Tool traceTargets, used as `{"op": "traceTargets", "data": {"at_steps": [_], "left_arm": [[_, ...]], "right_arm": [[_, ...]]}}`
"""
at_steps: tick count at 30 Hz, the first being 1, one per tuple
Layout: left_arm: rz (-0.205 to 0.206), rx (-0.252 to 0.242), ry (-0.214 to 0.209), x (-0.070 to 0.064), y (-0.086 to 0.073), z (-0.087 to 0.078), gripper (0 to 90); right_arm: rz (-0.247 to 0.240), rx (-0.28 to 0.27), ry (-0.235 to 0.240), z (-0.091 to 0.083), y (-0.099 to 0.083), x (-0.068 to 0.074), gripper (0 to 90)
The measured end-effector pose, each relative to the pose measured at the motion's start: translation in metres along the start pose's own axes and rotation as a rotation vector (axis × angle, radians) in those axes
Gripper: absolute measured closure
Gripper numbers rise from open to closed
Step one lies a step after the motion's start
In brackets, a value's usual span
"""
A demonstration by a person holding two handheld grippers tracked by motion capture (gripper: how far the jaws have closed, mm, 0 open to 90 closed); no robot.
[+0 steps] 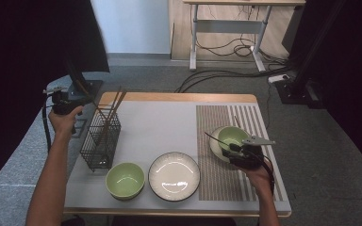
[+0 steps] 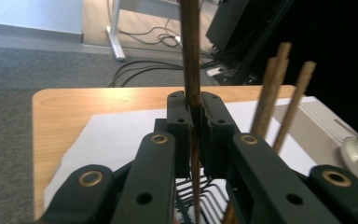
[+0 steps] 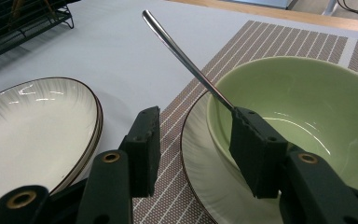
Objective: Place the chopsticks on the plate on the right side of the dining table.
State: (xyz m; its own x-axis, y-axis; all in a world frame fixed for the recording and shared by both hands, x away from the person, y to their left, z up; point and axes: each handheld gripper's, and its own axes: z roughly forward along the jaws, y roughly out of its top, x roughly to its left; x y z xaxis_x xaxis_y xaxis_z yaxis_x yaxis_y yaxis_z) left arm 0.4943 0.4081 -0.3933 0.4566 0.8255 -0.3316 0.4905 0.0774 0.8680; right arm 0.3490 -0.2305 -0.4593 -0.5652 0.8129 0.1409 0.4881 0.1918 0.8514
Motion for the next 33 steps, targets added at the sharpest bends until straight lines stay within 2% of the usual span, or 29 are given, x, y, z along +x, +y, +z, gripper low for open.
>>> {"op": "traceTargets", "data": {"at_steps": [4,7,21,28,33], "left_arm": [[0.008,-0.03,0.001,-0.004,0.001,-0.008,84.8],[0.0,-0.063,-0.016,-0.006,0.003,-0.016,84.9],[0.061,-0.135,0.001,-0.026,0.019,-0.059,85.0],[0.086,-0.154,-0.001,-0.036,0.027,-0.071,85.0],[0.084,-0.17,-0.021,-0.041,0.031,-0.076,85.0]], "right_arm": [[-0.004,0.004,0.001,0.001,0.0,0.0,52.7],[-0.004,0.001,0.001,0.002,0.0,0.001,52.6],[-0.007,-0.004,0.006,0.001,0.002,0.003,52.6],[-0.008,-0.007,0.008,0.001,0.002,0.004,52.6],[-0.011,-0.011,0.01,0.001,0.003,0.004,52.6]]}}
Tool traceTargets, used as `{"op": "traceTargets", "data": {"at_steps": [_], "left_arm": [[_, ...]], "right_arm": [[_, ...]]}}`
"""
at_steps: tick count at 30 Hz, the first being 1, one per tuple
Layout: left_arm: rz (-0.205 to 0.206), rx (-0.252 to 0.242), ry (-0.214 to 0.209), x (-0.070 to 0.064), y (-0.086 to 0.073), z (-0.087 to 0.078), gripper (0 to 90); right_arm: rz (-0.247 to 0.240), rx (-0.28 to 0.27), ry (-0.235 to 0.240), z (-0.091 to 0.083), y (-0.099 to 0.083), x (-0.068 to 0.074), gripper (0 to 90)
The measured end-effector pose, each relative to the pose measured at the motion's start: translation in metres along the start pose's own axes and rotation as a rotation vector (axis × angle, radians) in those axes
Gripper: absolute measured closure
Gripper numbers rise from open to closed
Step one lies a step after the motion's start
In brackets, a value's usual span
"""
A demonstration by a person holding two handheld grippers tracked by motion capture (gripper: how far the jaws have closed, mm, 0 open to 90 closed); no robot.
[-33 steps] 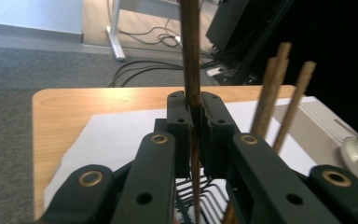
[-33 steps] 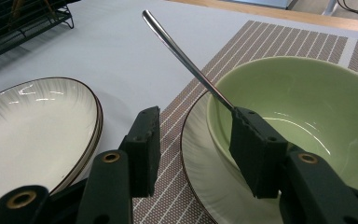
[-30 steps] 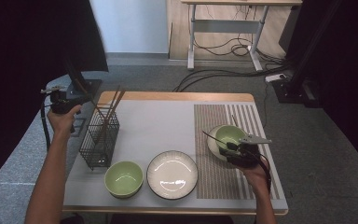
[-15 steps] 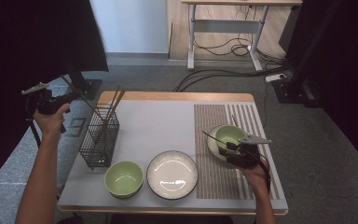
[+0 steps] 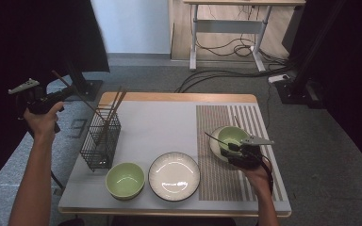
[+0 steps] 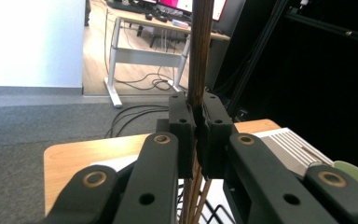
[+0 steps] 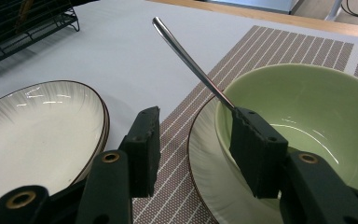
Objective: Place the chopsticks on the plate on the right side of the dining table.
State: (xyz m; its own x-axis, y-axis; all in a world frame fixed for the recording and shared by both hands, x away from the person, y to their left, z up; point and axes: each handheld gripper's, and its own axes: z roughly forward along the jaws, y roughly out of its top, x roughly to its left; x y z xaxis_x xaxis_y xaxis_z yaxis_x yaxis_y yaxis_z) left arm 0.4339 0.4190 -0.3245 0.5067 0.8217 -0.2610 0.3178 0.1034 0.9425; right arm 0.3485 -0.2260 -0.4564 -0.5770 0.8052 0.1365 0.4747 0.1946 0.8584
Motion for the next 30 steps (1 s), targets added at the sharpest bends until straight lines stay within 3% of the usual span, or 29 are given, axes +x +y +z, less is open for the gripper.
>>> {"op": "traceTargets", "data": {"at_steps": [25,30], "left_arm": [[0.109,-0.014,-0.063,-0.053,0.011,-0.017,85.0],[0.13,-0.015,-0.055,-0.062,0.01,-0.018,85.0]], "right_arm": [[-0.006,0.001,0.013,0.002,0.002,0.004,52.6],[-0.008,0.005,0.018,0.003,0.003,0.005,52.6]]}}
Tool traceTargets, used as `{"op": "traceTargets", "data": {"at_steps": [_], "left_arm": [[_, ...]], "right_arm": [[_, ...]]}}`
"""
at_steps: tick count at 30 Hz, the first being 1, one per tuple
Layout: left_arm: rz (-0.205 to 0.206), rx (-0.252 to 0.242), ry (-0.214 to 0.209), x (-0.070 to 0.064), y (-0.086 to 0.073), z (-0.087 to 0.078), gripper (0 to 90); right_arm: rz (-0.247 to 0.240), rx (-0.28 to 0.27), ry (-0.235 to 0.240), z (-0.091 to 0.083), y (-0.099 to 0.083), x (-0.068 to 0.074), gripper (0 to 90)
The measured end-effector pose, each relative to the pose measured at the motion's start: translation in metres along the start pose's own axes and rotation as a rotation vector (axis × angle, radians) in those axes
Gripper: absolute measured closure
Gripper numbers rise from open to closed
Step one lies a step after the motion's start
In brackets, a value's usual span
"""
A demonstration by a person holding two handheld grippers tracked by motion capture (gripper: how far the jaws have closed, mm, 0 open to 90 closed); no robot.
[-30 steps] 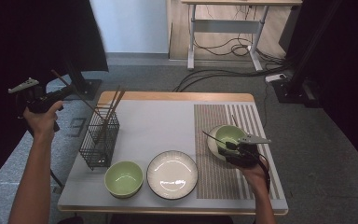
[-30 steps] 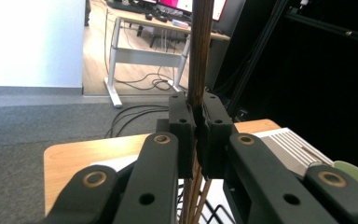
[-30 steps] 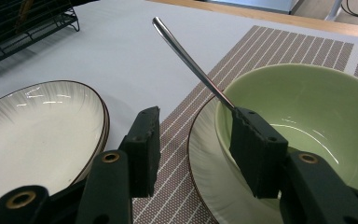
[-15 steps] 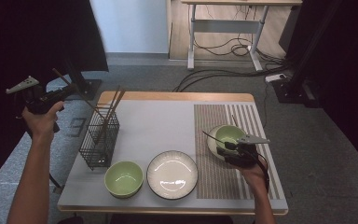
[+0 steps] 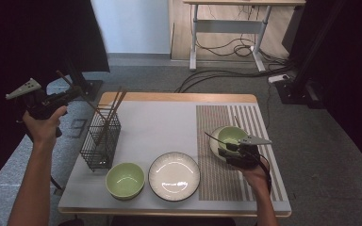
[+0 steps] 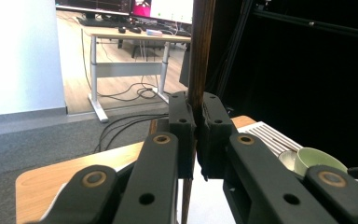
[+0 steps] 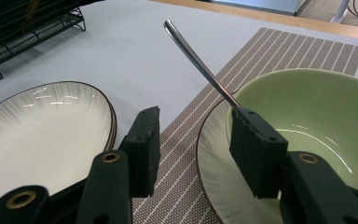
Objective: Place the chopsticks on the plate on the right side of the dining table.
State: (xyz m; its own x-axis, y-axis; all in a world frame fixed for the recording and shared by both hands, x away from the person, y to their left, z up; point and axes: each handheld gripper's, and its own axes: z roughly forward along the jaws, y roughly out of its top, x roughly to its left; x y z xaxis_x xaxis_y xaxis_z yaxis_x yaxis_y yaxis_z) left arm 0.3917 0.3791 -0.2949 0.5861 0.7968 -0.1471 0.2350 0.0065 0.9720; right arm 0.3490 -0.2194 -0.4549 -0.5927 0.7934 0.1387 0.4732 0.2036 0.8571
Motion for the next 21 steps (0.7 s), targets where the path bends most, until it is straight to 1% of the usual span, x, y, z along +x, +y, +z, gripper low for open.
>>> {"op": "traceTargets", "data": {"at_steps": [3,8,12,15,19,21], "left_arm": [[0.012,-0.002,0.005,-0.004,0.003,0.0,85.0],[0.028,-0.012,0.024,-0.006,0.011,0.0,85.0],[0.027,-0.026,0.022,-0.008,0.015,0.003,85.0],[0.04,-0.033,0.027,-0.012,0.016,0.004,85.0],[0.048,-0.038,0.015,-0.017,0.018,0.002,85.0],[0.045,-0.04,0.005,-0.018,0.019,0.001,85.0]], "right_arm": [[-0.004,-0.004,0.003,0.001,0.001,0.001,52.6],[-0.009,-0.009,0.006,0.001,0.003,0.002,52.6],[-0.005,-0.004,0.005,0.001,0.002,0.001,52.6],[-0.004,-0.003,0.005,0.001,0.002,0.001,52.6],[-0.006,0.0,0.006,0.002,0.002,0.002,52.6],[-0.006,0.0,0.007,0.002,0.002,0.002,52.6]]}}
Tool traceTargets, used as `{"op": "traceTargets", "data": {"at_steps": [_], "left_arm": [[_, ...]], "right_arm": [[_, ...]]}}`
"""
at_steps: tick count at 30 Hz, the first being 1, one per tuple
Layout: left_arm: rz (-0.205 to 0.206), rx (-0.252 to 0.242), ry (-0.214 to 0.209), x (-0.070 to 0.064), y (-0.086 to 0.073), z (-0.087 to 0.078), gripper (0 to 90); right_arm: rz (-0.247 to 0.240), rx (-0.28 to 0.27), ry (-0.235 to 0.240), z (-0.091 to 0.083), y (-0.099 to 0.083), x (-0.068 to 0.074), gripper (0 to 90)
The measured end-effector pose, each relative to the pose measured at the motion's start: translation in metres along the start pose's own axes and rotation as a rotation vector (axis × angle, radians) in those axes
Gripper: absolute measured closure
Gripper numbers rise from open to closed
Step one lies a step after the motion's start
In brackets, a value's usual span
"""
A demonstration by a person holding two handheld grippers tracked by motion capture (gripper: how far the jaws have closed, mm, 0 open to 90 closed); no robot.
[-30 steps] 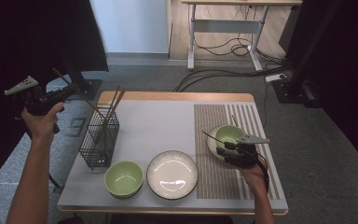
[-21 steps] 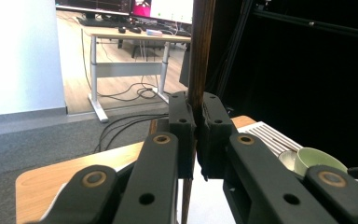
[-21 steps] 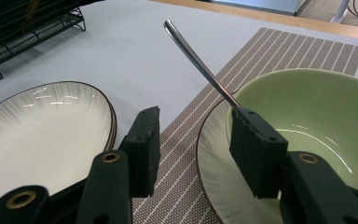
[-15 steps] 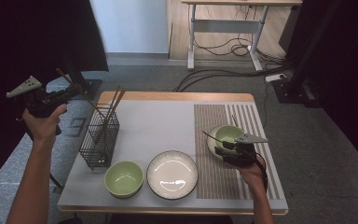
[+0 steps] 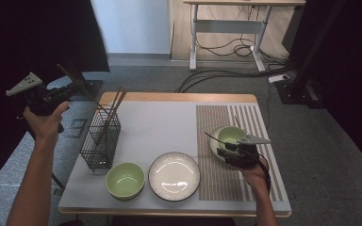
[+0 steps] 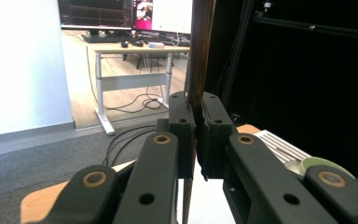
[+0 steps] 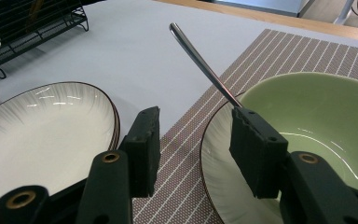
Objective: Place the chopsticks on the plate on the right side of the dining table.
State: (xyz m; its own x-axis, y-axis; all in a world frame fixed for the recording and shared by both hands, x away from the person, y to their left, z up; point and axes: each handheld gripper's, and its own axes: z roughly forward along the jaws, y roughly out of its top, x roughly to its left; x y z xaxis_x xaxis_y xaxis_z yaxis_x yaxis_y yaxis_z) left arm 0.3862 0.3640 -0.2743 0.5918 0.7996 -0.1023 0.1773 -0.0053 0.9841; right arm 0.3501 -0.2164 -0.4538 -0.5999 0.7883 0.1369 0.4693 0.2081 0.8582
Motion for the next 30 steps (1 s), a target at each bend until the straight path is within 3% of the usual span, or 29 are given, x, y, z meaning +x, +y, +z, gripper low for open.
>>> {"op": "traceTargets", "data": {"at_steps": [7,30], "left_arm": [[-0.007,-0.009,-0.041,-0.008,0.001,0.002,85.0],[-0.001,0.038,-0.074,-0.022,-0.014,0.02,85.0]], "right_arm": [[0.0,0.004,0.001,0.0,0.0,0.0,52.6],[0.005,0.003,-0.001,0.001,-0.001,-0.001,52.6]]}}
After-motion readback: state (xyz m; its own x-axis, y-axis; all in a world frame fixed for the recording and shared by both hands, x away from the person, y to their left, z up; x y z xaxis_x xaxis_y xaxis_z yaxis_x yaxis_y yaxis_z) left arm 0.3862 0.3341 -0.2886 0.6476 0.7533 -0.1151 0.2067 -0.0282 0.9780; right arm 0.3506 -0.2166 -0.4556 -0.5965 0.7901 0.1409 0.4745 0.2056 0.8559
